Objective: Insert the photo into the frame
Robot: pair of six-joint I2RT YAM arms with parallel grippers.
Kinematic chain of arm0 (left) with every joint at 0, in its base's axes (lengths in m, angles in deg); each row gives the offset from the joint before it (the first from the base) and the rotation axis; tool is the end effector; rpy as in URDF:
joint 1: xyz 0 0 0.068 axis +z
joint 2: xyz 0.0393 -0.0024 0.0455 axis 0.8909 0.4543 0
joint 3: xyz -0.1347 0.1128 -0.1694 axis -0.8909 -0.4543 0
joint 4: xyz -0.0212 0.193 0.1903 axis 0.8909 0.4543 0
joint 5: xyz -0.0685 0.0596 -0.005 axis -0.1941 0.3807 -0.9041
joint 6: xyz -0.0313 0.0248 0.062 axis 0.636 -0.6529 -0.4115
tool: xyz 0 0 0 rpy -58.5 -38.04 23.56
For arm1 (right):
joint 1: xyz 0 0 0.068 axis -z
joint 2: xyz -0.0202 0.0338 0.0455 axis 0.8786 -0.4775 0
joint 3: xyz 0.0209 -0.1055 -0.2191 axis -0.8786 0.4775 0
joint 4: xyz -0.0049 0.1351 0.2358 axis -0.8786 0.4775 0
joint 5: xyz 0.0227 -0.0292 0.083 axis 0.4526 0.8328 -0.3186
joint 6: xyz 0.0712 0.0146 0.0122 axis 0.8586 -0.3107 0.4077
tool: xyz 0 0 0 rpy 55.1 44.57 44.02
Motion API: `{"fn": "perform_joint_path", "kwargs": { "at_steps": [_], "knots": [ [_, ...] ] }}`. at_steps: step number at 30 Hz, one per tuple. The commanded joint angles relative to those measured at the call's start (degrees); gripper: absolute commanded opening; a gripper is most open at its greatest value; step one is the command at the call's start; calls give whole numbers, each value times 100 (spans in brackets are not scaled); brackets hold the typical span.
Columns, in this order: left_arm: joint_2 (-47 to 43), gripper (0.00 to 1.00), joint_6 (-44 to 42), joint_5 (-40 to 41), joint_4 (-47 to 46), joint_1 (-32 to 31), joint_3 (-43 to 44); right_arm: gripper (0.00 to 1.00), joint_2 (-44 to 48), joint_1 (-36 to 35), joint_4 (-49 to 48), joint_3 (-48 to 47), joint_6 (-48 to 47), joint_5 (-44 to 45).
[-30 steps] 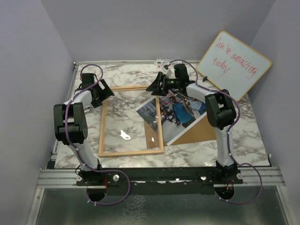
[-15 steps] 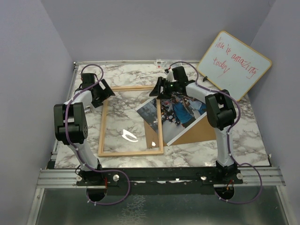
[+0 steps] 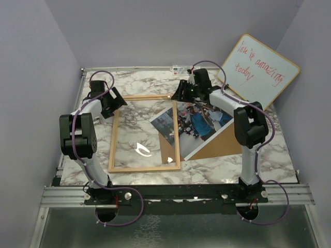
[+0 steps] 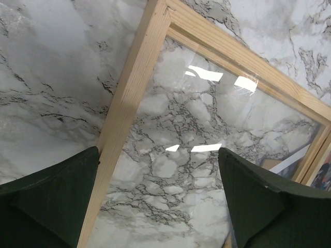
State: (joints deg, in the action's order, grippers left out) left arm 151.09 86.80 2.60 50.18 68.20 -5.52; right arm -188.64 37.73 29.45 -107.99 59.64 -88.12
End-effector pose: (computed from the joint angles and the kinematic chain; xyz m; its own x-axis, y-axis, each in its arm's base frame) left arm 0.4037 0.0229 0.1316 -0.6922 -0.5826 -0.4260 -0.3750 0.7947 -0.4773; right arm 0.4368 0.2192 0.1597 -0.8222 0.1364 -0.5527 -0.2835 0.7437 0.6054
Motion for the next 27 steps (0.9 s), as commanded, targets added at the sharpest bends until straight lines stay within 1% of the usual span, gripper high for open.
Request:
{"fn": "perform_joint_path", "kwargs": {
  "at_steps": [1,5,9,15,17,21,27],
  "knots": [
    [36,97,-91,55,73,-20,174,50,-197,-7,-11,-439,-261,-366],
    [-36,96,-113,153,83,-21,191,51,-455,-115,10,-799,-248,-784],
    [-86,94,-131,277,89,-21,159,51,-748,-235,-60,-1017,-57,-985],
    [-7,85,-101,169,84,-23,170,50,-1226,-390,-434,-1269,496,-1289],
    [33,83,-96,111,82,-21,180,50,-1404,-467,-600,-1398,705,-1398],
    [138,83,-79,-27,82,-23,179,50,-1835,-605,-800,-1755,1042,-1521],
    [321,86,-94,-328,84,-20,214,49,-2423,-792,-639,-2434,1061,-1445]
  ]
}}
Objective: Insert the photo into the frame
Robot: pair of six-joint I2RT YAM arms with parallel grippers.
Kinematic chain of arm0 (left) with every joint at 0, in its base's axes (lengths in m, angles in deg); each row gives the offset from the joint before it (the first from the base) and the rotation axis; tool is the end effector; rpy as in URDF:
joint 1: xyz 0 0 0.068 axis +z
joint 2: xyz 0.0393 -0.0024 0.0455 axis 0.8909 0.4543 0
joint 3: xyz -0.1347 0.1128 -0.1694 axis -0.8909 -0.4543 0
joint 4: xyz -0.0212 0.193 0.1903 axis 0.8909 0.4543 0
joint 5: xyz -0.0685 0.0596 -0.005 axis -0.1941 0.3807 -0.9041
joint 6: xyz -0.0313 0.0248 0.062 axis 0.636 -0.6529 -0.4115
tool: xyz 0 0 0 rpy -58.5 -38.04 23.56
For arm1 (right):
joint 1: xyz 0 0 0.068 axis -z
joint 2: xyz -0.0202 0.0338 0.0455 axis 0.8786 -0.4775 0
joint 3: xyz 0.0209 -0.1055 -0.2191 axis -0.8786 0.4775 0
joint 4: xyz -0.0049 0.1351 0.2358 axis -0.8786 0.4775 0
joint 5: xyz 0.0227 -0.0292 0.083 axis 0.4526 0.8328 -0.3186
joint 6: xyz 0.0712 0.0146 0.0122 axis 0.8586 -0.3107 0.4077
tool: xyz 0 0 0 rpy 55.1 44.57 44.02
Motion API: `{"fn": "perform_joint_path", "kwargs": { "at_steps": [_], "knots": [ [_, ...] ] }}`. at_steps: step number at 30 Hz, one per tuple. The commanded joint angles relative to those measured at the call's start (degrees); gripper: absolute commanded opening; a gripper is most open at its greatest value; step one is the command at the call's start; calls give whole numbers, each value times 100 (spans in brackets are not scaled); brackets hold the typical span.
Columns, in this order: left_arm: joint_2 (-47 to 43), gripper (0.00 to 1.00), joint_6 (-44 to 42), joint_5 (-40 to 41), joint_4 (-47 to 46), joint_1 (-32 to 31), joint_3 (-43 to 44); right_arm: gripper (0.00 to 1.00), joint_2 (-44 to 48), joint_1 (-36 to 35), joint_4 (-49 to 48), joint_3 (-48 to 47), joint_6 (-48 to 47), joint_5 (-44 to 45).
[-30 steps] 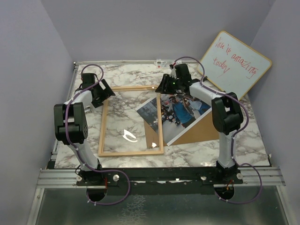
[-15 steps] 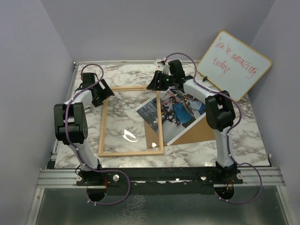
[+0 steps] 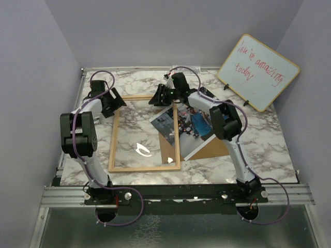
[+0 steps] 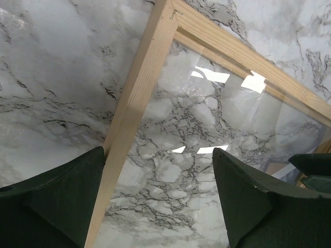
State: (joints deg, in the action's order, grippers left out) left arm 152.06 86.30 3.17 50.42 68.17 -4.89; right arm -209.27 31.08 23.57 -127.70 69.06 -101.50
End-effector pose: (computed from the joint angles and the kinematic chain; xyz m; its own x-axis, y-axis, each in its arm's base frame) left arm 0.4059 0.0235 0.1282 -0.6969 -0.5765 -0.4266 -0.3785 0.8009 -0.4640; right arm 0.4574 0.3113 0.1153 -0.8996 0.0584 -0.4327 -0.3441 0.5154 0.7849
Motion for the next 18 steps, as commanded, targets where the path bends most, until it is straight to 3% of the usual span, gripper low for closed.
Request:
{"fn": "perform_joint_path", "kwargs": {
  "at_steps": [1,9,18],
  "knots": [
    [261,86,-46,-478,60,-19,166,49,-428,-149,20,-562,72,-70],
    [386,83,-160,-1075,-108,-245,261,50,-241,-168,637,-1032,-672,429],
    [561,79,-38,-1146,-263,-480,333,66,-702,-143,1779,-2275,-2464,420]
  ]
}}
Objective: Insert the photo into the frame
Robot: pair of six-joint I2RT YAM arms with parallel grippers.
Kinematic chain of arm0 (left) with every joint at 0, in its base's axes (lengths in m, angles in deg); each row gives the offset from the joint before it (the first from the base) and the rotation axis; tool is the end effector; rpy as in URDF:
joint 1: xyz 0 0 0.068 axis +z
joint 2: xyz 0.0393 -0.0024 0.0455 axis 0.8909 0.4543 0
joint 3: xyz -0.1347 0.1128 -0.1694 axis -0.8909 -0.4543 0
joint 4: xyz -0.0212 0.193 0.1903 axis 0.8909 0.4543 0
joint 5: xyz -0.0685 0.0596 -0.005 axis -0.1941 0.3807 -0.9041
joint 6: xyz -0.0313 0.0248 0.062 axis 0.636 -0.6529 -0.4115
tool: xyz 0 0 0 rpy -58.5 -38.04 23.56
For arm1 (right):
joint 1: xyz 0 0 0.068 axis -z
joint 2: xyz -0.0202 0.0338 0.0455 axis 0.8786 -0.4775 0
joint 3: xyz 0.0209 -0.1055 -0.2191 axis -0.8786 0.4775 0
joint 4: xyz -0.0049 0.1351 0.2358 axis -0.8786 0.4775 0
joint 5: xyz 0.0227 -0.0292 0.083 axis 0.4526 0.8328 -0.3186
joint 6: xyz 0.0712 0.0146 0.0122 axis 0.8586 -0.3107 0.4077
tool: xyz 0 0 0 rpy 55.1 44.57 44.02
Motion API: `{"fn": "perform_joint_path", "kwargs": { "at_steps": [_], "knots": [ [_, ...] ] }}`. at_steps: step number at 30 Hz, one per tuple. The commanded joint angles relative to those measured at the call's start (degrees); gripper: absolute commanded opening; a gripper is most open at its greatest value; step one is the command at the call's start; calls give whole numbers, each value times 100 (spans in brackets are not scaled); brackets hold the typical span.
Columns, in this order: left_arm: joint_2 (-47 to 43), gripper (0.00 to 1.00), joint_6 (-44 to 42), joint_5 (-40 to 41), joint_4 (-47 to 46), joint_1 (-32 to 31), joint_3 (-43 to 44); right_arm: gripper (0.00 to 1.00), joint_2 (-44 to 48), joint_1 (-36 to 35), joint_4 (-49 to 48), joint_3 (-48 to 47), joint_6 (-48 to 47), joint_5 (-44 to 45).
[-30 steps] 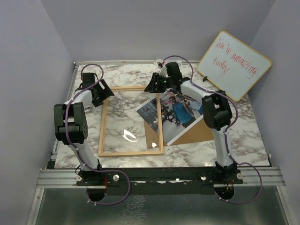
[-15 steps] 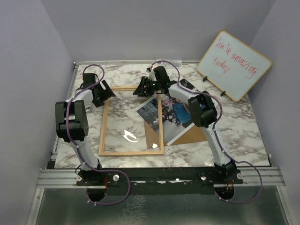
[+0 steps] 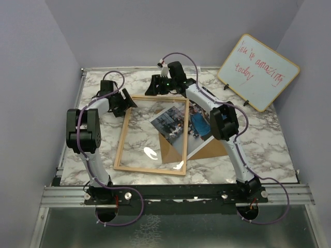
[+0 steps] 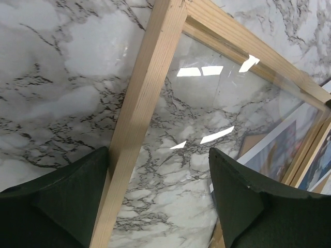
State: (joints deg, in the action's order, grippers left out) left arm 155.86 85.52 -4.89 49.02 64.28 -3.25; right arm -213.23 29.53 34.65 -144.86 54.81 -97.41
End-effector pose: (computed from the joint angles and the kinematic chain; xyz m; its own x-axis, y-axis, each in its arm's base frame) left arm 0.4146 -0.0122 0.1154 -0.7860 -0.4972 -0.3675 -0.2496 0.7989 -0.5472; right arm 0.4731 0.3345 0.1643 -0.7567 -0.0535 -0.6516 -0.5703 0.5413 0.6179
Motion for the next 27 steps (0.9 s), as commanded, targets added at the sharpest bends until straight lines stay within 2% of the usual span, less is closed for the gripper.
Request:
{"fn": "perform_joint_path", "kwargs": {
  "at_steps": [1,8,13,27],
  "knots": [
    [202,78,56,-382,-131,-109,180,68,-365,20,725,-648,-1168,-12],
    [314,63,107,-621,-186,-331,243,71,-500,56,750,-809,-1559,-179],
    [351,58,138,-678,-256,-464,198,72,-587,178,933,-846,-1643,-216],
    [342,62,-11,-380,-143,-482,243,72,-591,320,1310,-655,-1983,-488]
  ]
}}
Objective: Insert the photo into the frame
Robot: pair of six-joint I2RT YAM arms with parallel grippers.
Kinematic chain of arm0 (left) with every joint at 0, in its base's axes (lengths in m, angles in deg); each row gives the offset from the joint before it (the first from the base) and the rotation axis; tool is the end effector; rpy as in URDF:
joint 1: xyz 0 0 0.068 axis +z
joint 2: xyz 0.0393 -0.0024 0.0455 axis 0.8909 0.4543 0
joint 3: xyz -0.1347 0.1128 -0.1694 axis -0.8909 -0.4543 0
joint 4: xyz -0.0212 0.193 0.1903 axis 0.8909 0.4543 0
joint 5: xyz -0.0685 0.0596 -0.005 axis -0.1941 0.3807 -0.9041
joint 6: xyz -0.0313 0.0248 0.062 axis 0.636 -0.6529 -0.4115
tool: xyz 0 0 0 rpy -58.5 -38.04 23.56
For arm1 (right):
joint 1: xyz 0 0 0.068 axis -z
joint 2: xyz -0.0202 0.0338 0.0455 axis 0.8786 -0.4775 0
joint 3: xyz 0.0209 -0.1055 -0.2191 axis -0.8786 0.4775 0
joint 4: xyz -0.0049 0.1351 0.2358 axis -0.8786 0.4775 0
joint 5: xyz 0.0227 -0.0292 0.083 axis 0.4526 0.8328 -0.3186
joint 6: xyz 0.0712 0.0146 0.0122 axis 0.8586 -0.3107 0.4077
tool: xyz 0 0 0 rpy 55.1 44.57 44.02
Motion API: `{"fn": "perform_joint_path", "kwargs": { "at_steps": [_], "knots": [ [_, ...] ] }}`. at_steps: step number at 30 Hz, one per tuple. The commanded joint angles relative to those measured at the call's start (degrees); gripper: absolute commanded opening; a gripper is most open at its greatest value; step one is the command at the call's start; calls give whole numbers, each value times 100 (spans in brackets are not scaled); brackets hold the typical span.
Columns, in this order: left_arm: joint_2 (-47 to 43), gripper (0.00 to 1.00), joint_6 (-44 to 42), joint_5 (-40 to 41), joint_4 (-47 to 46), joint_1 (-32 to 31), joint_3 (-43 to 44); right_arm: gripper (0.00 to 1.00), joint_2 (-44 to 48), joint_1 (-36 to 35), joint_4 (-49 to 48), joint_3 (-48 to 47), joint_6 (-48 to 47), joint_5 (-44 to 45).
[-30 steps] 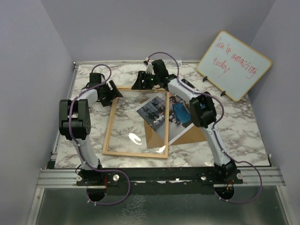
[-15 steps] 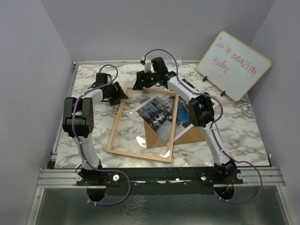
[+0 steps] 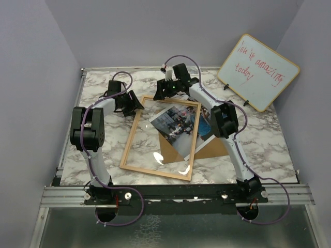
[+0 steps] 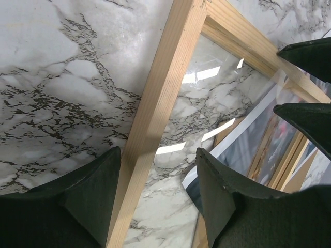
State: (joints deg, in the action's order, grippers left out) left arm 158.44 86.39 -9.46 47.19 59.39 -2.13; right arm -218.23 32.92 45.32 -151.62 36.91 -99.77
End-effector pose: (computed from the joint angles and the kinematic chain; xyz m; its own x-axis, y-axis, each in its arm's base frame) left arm 0.4182 -0.0524 0.1076 -0.8424 -0.4232 -0.3334 -0.1536 0.7818 -0.6043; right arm 0.4904 0.3074 0.1405 -0.6622 -0.2453 -0.7080 -0.6992 0.5422 0.4660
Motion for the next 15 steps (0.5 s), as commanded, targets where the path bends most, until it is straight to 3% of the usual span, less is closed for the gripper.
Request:
{"fn": "perform_joint_path", "kwargs": {
  "at_steps": [1,9,15],
  "knots": [
    [88,62,-103,78,41,2,138,72,-99,-14,235,21,-202,-301],
    [93,64,-181,93,135,2,187,72,-270,-10,233,-172,-372,-1092],
    [93,63,-189,156,190,3,258,65,-260,-10,275,-171,-481,-1546]
  ]
}}
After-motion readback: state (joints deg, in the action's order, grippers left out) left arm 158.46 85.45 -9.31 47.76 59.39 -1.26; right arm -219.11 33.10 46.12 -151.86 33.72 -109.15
